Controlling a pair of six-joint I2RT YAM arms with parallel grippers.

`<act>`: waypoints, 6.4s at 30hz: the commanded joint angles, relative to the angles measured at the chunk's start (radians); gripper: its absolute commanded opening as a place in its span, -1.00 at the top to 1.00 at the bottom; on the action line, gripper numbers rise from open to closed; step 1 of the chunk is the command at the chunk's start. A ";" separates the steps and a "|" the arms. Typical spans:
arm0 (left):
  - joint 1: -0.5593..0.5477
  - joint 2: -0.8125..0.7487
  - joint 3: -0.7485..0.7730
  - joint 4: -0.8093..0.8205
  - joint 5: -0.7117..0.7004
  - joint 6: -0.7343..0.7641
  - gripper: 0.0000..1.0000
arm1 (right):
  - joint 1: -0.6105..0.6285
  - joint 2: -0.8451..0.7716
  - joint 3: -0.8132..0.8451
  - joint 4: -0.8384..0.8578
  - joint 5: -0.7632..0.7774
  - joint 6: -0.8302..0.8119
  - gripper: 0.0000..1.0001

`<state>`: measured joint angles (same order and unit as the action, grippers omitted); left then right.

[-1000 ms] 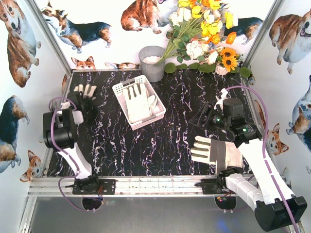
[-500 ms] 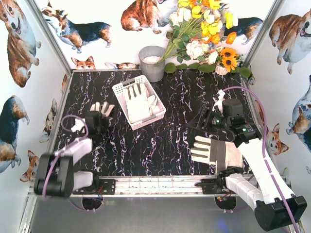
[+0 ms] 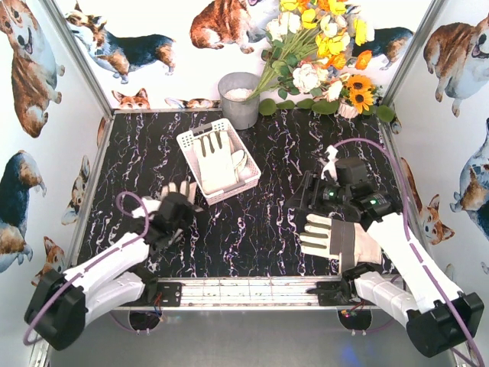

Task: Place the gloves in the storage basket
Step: Move the glove to the center of the board, then pick up the glove from the center of the board.

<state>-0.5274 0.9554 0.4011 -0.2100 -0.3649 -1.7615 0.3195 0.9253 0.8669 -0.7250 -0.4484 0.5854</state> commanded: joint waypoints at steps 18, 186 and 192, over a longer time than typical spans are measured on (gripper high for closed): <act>-0.480 0.305 0.223 0.046 -0.052 -0.072 -0.11 | 0.093 0.065 -0.062 0.172 0.030 0.080 -0.24; 0.246 0.067 0.445 -0.090 0.178 1.494 -0.84 | 0.151 0.346 0.072 -0.116 0.656 0.120 1.00; -0.060 0.091 0.402 0.094 0.208 1.369 -0.84 | 0.151 0.184 0.112 -0.080 0.689 0.149 1.00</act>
<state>-0.4343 1.0260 0.8261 -0.2764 -0.2073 -0.3084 0.4747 1.2030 0.9302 -0.8391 0.1898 0.7025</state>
